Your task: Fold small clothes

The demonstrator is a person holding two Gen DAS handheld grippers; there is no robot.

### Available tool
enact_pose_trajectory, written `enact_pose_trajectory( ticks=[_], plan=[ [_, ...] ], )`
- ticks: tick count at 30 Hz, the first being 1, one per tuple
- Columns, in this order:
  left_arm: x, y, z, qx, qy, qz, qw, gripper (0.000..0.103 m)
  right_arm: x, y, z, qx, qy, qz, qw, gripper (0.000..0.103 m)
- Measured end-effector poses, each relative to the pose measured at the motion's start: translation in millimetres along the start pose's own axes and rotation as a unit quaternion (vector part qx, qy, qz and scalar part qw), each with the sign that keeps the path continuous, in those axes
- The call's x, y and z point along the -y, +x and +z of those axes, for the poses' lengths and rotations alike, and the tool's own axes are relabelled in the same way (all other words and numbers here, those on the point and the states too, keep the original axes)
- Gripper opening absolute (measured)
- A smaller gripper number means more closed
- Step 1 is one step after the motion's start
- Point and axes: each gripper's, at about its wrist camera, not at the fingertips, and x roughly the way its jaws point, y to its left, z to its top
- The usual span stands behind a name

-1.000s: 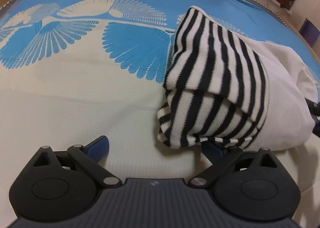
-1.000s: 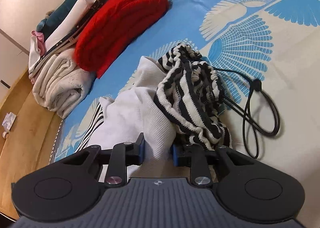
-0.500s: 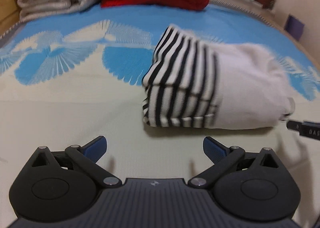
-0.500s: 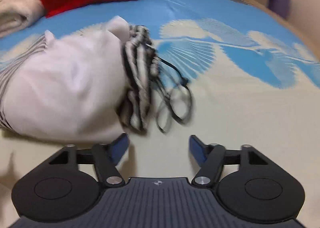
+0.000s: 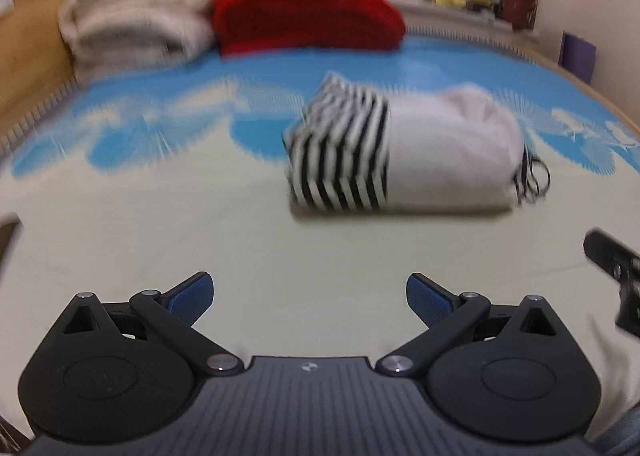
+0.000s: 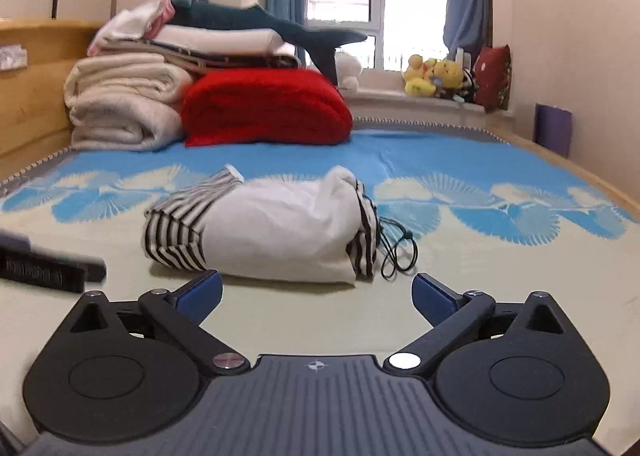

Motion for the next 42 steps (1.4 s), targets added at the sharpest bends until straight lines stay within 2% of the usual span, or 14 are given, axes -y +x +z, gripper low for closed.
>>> enact_pose_trajectory(
  ticks=[2, 5, 8, 12, 22, 42],
  plan=[
    [-3.6, 8.7, 2.0, -0.006, -0.013, -0.007, 0.9999, 0.103, 3.2, 8.5, -1.0, -0.017, 0.010, -0.017, 1.000, 0.100],
    [-1.5, 11.6, 7.0, 0.023, 0.000, 0.029, 0.9993, 0.103, 7.8, 25.1, -3.2, -0.046, 0.027, -0.014, 0.998, 0.100],
    [2.4, 15.7, 11.2, 0.026, 0.010, 0.047, 0.9985, 0.103, 2.3, 32.7, -6.3, -0.048, 0.018, -0.023, 0.998, 0.100],
    [5.7, 22.9, 15.1, 0.015, 0.012, 0.027, 0.9995, 0.103, -0.7, 45.3, -5.6, -0.054, 0.018, -0.026, 0.998, 0.100],
    [17.7, 27.9, 14.3, 0.019, 0.034, 0.015, 0.9991, 0.103, -8.7, 50.1, -1.8, -0.053, 0.008, -0.017, 0.998, 0.100],
    [20.6, 25.9, 11.1, 0.025, 0.038, 0.018, 0.9988, 0.103, -5.1, 46.0, -4.8, -0.053, 0.004, -0.020, 0.998, 0.100]
  ],
)
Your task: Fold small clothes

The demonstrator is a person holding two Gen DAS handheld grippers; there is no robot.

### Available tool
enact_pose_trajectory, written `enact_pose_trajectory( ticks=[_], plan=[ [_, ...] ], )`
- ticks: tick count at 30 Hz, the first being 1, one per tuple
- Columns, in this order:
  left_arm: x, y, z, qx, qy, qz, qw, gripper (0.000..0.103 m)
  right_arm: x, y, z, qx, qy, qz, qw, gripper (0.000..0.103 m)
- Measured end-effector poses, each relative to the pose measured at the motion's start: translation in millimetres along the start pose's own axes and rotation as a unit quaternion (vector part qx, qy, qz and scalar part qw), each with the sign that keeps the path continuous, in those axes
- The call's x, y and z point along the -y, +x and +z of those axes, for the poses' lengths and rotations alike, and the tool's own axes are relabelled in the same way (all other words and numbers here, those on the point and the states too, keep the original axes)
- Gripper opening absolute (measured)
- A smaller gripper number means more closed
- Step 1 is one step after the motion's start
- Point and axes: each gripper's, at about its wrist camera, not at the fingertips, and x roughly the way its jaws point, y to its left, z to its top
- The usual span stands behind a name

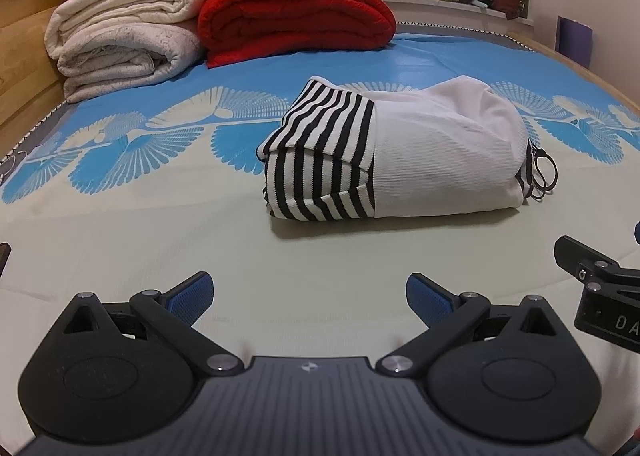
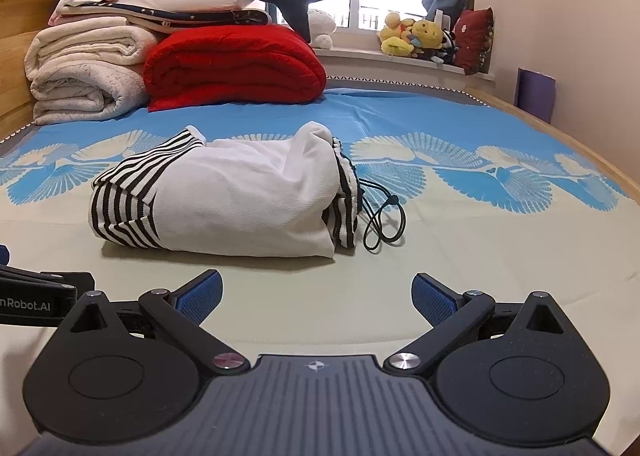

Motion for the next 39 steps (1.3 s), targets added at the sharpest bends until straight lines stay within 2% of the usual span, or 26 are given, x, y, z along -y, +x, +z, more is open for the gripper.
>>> enact_pose_trajectory(
  ticks=[31, 39],
  plan=[
    [1.6, -1.9, -0.3, 0.004, 0.004, -0.001, 1.0000, 0.103, -3.4, 0.8, 0.1, -0.003, -0.009, 0.005, 1.000, 0.100],
    [6.1, -7.4, -1.8, 0.025, 0.019, 0.005, 0.9995, 0.102, -5.3, 0.8, -0.3, -0.004, -0.009, 0.014, 1.000, 0.100]
  ],
)
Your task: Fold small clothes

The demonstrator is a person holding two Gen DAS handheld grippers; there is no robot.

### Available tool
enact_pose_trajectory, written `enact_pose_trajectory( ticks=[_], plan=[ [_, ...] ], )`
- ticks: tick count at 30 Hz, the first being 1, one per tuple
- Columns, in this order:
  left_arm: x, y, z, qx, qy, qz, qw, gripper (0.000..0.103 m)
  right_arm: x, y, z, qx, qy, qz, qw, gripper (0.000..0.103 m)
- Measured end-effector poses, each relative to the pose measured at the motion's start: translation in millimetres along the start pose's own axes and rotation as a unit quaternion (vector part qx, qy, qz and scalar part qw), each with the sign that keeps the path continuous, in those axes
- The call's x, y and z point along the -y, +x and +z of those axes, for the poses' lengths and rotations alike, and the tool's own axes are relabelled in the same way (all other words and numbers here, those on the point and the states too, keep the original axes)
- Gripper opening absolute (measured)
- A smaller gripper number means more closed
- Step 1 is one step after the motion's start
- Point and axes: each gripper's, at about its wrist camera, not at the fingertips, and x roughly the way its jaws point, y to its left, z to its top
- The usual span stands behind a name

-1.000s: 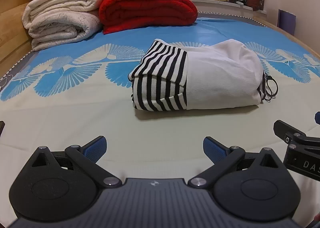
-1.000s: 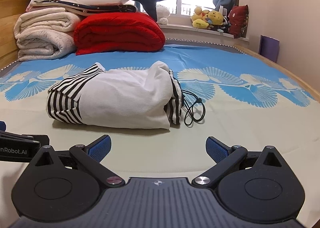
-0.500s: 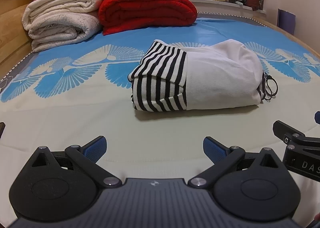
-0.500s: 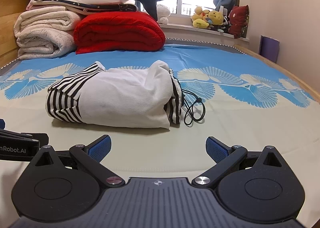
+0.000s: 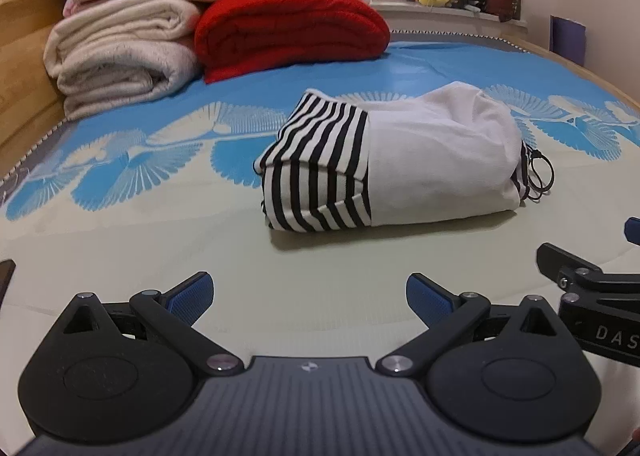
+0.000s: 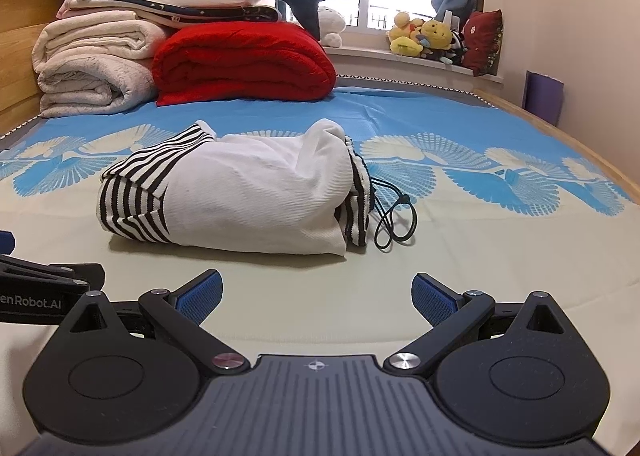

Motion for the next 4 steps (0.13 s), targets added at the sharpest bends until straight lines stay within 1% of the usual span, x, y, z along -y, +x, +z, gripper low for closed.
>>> enact_pose_trajectory(
  ticks=[2, 4],
  plan=[
    [1.8, -2.9, -0.4, 0.009, 0.005, 0.000, 0.9999, 0.102, -0.7, -0.1, 0.0, 0.001, 0.003, 0.009, 1.000, 0.100],
    [2.5, -3.7, -0.1, 0.014, 0.009, 0.009, 0.9998, 0.102, -1.9, -0.1, 0.3, 0.000, 0.006, 0.017, 1.000, 0.100]
  ],
)
